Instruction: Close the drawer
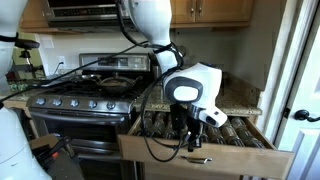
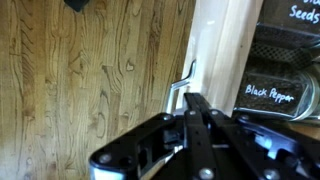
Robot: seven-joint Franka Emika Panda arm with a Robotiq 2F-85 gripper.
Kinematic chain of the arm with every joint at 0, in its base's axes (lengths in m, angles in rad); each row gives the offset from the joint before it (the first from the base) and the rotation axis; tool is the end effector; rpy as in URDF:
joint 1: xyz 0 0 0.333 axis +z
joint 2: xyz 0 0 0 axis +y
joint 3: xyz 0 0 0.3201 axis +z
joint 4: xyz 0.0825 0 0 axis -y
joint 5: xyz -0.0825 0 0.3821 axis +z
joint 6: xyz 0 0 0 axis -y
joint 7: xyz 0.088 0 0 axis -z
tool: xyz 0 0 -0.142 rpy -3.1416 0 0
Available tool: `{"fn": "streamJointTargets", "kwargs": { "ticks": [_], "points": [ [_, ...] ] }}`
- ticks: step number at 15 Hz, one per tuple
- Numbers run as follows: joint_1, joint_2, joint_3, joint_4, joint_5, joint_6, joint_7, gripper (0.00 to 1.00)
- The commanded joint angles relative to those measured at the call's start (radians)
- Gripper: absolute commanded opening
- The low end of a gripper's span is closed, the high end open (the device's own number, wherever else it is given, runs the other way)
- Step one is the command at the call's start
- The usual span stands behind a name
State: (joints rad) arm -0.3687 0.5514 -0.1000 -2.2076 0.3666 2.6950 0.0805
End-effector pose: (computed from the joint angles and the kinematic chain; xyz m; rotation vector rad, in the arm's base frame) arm 0.4727 -0.2519 0.0928 -2.7535 1.2821 0.0507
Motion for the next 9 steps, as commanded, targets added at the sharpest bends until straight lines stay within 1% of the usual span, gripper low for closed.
{"fn": "streamJointTargets", "kwargs": {
  "ticks": [1,6,9],
  "points": [
    [0.063,0.068,0.031,0.14,0.01,-0.022,0.061,0.03],
    [0.152,0.18,0.036,0.352,-0.016,-0.089,0.145,0.03],
    [0.192,0.241,0.042,0.477,-0.02,-0.126,0.18,0.04]
  ]
}}
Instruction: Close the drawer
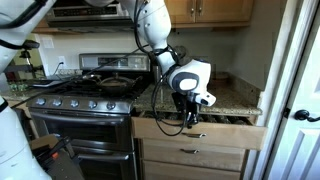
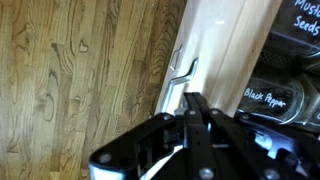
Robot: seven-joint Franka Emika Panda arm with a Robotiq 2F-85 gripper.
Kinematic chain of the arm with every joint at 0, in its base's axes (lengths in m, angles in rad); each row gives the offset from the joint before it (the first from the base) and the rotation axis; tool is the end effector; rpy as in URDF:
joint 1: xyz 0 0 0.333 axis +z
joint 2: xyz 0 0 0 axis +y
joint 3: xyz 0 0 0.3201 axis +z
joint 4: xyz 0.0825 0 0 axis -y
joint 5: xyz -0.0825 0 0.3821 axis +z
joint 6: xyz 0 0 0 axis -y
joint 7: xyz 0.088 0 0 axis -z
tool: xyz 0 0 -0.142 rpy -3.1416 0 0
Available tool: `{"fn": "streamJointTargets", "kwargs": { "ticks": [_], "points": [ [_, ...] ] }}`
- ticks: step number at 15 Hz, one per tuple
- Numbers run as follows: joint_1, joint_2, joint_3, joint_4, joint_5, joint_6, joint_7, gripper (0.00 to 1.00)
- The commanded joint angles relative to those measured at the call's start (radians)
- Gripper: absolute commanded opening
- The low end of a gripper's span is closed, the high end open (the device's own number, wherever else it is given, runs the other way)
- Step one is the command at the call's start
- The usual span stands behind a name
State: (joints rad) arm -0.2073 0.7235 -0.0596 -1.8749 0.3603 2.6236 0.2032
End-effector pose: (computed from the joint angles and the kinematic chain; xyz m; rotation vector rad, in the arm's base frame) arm 0.6104 -0.1691 0.0947 -2.7821 1.1204 -0.0529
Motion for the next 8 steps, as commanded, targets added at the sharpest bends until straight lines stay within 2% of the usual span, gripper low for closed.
{"fn": "streamJointTargets", "kwargs": {
  "ticks": [1,5,8],
  "points": [
    [0.042,0.088,0.003,0.181,-0.014,-0.063,0.066,0.04],
    [0.058,0.143,0.015,0.29,-0.01,-0.084,0.075,0.04],
    [0.036,0.109,0.011,0.245,-0.006,-0.108,0.052,0.03]
  ]
}}
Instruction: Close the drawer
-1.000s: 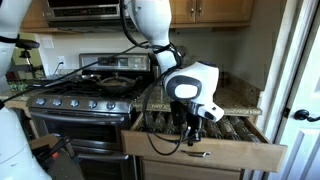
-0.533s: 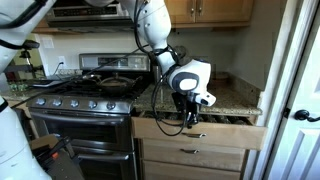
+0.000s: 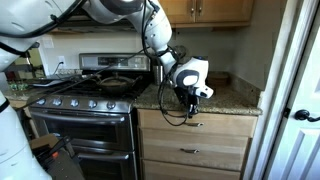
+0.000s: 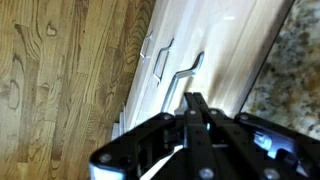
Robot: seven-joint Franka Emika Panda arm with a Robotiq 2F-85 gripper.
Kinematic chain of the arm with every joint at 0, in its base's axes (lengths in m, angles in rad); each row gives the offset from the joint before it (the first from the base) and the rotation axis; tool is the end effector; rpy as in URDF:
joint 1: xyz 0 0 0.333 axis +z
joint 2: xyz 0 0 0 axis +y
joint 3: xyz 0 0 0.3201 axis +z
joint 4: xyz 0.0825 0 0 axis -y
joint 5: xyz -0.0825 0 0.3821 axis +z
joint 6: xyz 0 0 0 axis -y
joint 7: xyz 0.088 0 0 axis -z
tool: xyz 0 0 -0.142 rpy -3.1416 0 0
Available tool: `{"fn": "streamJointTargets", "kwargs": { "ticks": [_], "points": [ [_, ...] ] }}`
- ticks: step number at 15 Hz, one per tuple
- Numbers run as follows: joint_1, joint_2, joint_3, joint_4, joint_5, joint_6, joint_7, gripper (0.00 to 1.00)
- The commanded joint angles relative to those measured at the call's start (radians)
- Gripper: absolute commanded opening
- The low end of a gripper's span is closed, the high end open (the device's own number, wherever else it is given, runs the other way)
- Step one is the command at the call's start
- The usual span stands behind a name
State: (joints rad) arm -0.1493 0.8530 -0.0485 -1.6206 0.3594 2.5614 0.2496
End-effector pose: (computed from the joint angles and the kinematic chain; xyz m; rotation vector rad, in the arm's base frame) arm 0.6846 -0.1326 0.0995 -2.7717 1.0459 -0.1284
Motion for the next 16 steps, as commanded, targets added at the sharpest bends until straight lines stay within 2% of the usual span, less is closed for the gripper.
{"fn": "streamJointTargets", "kwargs": {
  "ticks": [1,6,7,8,13,16],
  "points": [
    [-0.028,-0.05,-0.012,-0.055,-0.007,-0.042,0.003,0.03],
    [-0.066,-0.216,-0.067,-0.293,-0.019,-0.02,-0.056,0.03],
    [-0.063,-0.249,-0.086,-0.336,-0.031,-0.013,-0.062,0.28],
    [-0.064,-0.288,-0.099,-0.384,-0.046,-0.013,-0.08,0.28],
    [-0.023,-0.501,-0.202,-0.63,-0.22,-0.029,-0.07,0.6],
    [-0.018,-0.616,-0.238,-0.76,-0.319,-0.006,-0.059,0.79]
  ]
}}
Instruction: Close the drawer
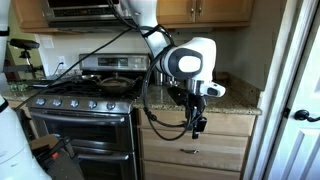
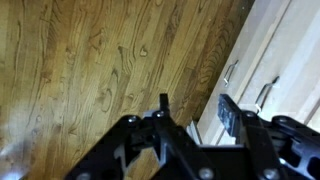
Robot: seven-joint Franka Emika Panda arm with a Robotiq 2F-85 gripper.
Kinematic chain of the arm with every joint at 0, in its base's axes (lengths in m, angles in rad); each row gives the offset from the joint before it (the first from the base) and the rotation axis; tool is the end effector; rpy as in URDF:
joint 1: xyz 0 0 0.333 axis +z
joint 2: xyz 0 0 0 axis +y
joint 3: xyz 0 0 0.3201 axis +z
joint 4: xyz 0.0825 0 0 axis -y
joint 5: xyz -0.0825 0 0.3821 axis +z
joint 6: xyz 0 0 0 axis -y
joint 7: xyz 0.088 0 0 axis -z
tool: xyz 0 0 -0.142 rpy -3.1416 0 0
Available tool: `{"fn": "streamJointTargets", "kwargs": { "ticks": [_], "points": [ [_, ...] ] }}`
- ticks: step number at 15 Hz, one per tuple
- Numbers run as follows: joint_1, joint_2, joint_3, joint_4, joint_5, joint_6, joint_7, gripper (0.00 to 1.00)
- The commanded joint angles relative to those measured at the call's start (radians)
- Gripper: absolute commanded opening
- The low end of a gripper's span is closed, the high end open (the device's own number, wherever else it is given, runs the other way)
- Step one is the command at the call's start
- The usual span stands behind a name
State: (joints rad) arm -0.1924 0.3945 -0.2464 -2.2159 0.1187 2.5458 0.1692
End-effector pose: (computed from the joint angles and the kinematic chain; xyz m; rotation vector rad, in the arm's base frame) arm 0.4909 -0.2357 0.1683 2.9322 -1.0574 -0.0816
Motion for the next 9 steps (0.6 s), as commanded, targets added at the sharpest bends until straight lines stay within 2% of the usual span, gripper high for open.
{"fn": "streamJointTargets", "kwargs": {
  "ticks": [1,2,5,9],
  "points": [
    [0.025,-0.187,-0.047,-0.199,-0.103,0.019,0.029,0.86],
    [-0.005,-0.079,-0.013,-0.086,-0.059,-0.001,0.005,0.67],
    [-0.006,-0.148,-0.022,-0.157,-0.082,0.001,0.005,0.85],
    [-0.002,-0.154,-0.021,-0.164,-0.082,0.002,0.006,0.86]
  ]
}}
